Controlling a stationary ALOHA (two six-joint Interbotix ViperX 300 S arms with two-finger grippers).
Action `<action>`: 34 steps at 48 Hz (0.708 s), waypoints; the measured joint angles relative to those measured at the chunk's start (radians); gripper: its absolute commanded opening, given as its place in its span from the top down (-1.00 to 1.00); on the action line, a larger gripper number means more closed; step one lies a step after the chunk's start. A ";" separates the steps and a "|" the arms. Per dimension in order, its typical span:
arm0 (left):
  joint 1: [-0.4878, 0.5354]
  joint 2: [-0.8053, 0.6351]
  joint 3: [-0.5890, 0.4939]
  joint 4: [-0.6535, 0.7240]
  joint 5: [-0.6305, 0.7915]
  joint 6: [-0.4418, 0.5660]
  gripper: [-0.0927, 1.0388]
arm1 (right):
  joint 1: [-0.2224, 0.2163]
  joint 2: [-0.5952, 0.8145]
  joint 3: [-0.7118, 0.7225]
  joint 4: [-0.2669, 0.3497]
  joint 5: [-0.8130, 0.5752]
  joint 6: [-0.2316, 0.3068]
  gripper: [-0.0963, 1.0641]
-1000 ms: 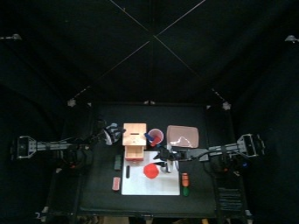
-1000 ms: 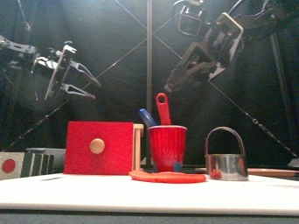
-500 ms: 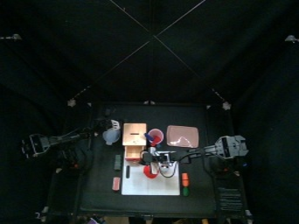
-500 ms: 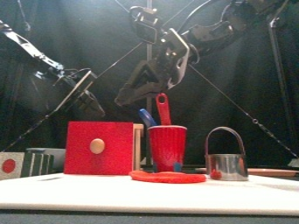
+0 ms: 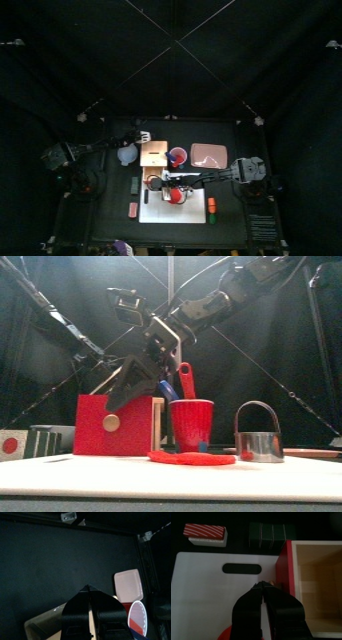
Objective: Get the cutter from the drawer then cut the dough then place the extra dough in the bowl
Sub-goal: Shut the drawer
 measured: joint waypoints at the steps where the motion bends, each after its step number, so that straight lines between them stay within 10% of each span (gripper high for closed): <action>1: 0.002 0.003 -0.006 0.000 0.011 -0.002 0.31 | 0.000 0.003 -0.006 -0.002 0.011 -0.002 0.30; 34: 0.011 0.018 -0.029 -0.002 0.161 0.000 0.31 | -0.101 0.025 -0.095 -0.089 0.127 0.003 0.30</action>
